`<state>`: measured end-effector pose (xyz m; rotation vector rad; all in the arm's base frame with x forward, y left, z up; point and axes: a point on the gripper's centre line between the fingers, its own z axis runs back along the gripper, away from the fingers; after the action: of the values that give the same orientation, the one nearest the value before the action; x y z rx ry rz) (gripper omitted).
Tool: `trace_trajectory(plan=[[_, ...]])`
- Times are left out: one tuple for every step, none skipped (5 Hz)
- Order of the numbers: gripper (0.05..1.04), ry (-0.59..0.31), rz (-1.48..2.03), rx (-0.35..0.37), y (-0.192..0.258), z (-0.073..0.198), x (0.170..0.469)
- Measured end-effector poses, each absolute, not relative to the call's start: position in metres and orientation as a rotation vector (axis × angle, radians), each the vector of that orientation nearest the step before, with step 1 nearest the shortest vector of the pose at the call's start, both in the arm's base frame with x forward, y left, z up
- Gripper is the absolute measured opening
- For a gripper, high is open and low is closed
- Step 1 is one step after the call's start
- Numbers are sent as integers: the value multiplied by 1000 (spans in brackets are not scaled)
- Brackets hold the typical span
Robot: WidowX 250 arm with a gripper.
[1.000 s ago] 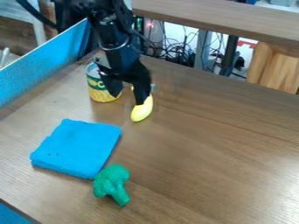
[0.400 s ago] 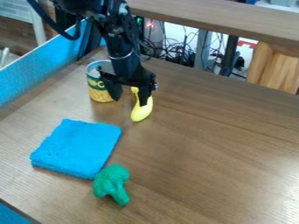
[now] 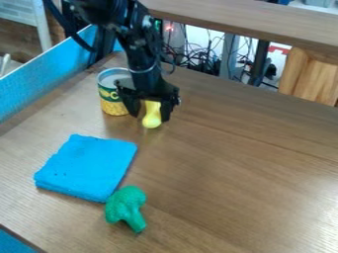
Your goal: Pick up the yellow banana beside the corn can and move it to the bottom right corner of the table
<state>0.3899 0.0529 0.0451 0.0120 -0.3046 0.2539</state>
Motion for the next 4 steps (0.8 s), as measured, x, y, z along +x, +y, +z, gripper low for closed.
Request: trace_trajectory(plan=[[970, -286, 269, 8, 53, 37, 393], [814, -278, 269, -3, 52, 34, 395], [606, -277, 254, -15, 50, 34, 395], [603, -275, 238, -43, 45, 41, 391]])
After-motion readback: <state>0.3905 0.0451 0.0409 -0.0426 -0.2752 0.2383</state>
